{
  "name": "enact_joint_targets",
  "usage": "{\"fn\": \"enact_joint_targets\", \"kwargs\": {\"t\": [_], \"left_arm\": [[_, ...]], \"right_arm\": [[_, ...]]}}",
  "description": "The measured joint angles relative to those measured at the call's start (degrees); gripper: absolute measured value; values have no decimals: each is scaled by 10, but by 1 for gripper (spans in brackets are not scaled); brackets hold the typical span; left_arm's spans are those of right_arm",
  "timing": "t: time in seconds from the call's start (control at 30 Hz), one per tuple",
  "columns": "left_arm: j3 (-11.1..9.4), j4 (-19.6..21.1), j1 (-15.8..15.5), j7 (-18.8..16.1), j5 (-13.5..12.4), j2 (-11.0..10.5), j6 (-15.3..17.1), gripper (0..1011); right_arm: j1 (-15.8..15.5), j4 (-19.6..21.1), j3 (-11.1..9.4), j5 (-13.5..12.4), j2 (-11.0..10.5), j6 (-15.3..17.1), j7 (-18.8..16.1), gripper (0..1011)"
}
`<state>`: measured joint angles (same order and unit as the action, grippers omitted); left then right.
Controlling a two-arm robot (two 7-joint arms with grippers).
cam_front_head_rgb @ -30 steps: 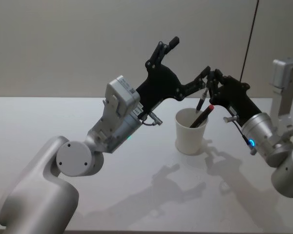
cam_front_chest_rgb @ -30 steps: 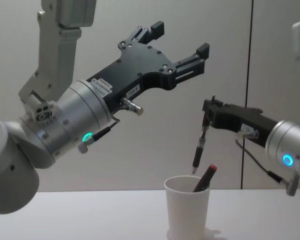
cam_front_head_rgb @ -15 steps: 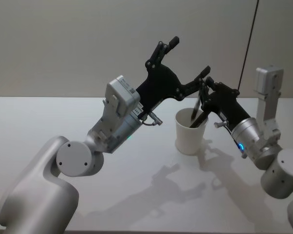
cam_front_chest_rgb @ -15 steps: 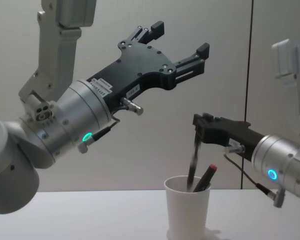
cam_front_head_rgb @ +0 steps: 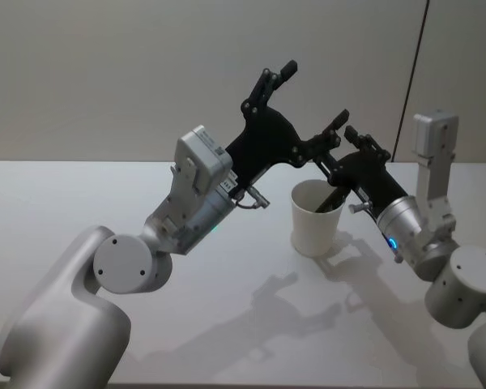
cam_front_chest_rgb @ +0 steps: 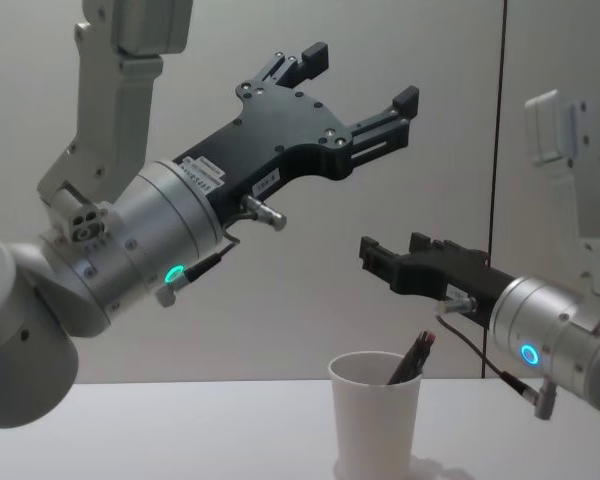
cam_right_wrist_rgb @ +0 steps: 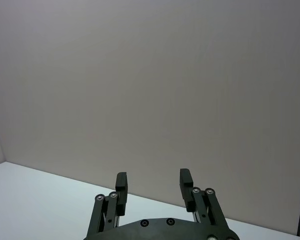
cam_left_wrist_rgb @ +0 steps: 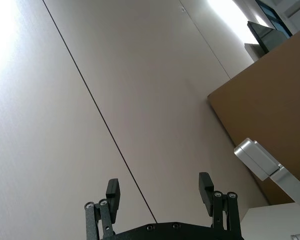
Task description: Place the pen into the pen holder.
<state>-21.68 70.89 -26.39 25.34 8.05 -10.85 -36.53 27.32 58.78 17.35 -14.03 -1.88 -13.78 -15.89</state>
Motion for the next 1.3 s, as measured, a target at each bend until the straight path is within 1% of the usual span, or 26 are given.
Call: {"fn": "enact_joint_targets", "kwargs": {"t": [0.03, 0.07, 0.13, 0.17, 0.2, 0.23, 0.27, 0.3, 0.43, 0.57, 1.3], "left_arm": [[0, 0, 0, 0, 0, 0, 0, 1004], [0, 0, 0, 0, 0, 0, 0, 1004], [0, 0, 0, 0, 0, 0, 0, 1004], [0, 0, 0, 0, 0, 0, 0, 1004], [0, 0, 0, 0, 0, 0, 0, 1004], [0, 0, 0, 0, 0, 0, 0, 1004], [0, 0, 0, 0, 0, 0, 0, 1004], [0, 0, 0, 0, 0, 0, 0, 1004], [0, 0, 0, 0, 0, 0, 0, 1004], [0, 0, 0, 0, 0, 0, 0, 1004], [0, 0, 0, 0, 0, 0, 0, 1004]], "right_arm": [[0, 0, 0, 0, 0, 0, 0, 630], [0, -1, 0, 0, 0, 0, 0, 688], [1, -2, 0, 0, 1, 0, 0, 729], [1, -2, 0, 0, 1, 0, 0, 783], [1, -2, 0, 0, 1, 0, 1, 783], [1, -2, 0, 0, 1, 0, 1, 824], [1, -2, 0, 0, 1, 0, 1, 836], [1, -2, 0, 1, 1, 0, 1, 897], [1, -1, 0, 1, 1, 1, 1, 989], [1, -1, 0, 1, 1, 1, 1, 1002], [0, 1, 0, 1, 1, 3, 2, 1001]]}}
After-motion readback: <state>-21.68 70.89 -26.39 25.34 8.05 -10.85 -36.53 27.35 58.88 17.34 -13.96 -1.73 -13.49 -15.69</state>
